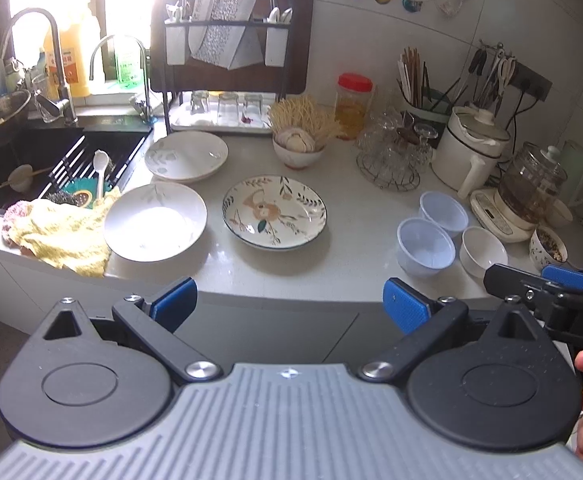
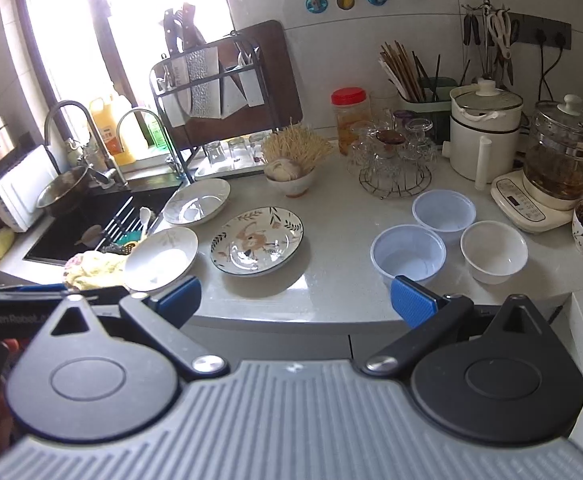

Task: Organize plates and bowls

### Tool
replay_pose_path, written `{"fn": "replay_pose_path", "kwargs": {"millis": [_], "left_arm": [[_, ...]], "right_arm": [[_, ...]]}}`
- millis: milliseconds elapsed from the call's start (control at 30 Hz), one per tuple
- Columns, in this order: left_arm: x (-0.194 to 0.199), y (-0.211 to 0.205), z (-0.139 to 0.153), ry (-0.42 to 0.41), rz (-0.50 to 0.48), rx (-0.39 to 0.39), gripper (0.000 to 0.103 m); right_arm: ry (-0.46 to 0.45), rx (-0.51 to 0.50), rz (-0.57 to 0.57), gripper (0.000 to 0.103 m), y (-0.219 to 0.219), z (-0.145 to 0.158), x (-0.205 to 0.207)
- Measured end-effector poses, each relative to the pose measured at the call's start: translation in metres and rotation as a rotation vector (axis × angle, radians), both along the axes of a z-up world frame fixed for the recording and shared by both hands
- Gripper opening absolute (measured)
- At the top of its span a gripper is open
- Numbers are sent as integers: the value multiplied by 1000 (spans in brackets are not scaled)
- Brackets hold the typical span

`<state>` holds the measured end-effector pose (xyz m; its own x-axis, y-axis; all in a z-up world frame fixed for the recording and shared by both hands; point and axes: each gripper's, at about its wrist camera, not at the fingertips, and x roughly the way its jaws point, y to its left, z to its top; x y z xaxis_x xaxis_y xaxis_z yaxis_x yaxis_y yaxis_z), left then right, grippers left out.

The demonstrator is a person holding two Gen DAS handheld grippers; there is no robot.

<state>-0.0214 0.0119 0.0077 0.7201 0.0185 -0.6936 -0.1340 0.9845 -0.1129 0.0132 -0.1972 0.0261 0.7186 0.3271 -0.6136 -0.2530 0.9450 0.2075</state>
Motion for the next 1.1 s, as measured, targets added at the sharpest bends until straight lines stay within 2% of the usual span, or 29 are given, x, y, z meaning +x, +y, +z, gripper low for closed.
{"fn": "replay_pose_path", "kwargs": {"millis": [267,533,933,1100], "left_arm": [[16,5,2,16,-21,14,101],[43,24,-9,26,-61,4,101],[109,115,-20,56,-115,-33,101],[138,149,-27,71,-142,-35,101]], "right_arm": [[-1,42,2,103,3,-2,4],[24,43,-22,103,25,-13,17],[35,72,-107,103,91,-20,64],[70,87,-119,103,119,-31,85]]}}
